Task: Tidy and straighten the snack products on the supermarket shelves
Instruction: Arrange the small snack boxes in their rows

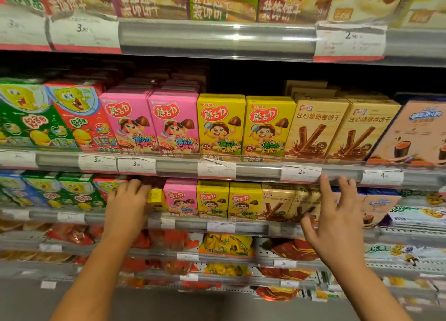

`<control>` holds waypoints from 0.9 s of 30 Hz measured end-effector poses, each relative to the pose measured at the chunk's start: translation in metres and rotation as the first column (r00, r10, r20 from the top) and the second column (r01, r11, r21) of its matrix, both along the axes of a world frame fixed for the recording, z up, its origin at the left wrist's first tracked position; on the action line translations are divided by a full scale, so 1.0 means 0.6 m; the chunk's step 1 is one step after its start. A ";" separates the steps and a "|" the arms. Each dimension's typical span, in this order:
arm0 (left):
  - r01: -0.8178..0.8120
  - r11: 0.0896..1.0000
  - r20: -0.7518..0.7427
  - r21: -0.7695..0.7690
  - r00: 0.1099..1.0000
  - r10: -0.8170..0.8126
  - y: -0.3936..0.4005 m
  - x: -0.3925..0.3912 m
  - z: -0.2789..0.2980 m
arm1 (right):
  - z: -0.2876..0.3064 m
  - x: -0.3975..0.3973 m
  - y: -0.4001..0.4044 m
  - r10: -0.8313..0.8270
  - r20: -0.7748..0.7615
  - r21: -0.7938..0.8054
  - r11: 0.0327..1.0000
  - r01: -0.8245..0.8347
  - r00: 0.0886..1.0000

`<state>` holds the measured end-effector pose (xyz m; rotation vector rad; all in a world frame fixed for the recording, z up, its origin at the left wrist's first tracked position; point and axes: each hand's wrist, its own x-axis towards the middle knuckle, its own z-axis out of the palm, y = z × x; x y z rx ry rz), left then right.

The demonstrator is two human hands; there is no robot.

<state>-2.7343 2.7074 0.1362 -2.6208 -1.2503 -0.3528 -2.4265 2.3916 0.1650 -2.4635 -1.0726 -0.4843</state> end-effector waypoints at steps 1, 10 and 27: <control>0.001 1.000 -0.032 0.004 0.999 -0.001 -0.004 -0.004 0.007 | 0.000 0.001 -0.001 -0.001 0.001 -0.011 1.000 0.001 1.000; 0.075 0.989 0.031 -0.127 0.997 -0.072 -0.060 -0.045 0.119 | -0.002 0.012 -0.012 0.045 0.038 -0.074 0.996 -0.042 0.998; 0.472 0.865 0.349 0.170 0.792 -0.501 -0.149 0.028 0.376 | 0.041 0.010 -0.035 0.197 -0.280 0.221 0.966 -0.137 0.939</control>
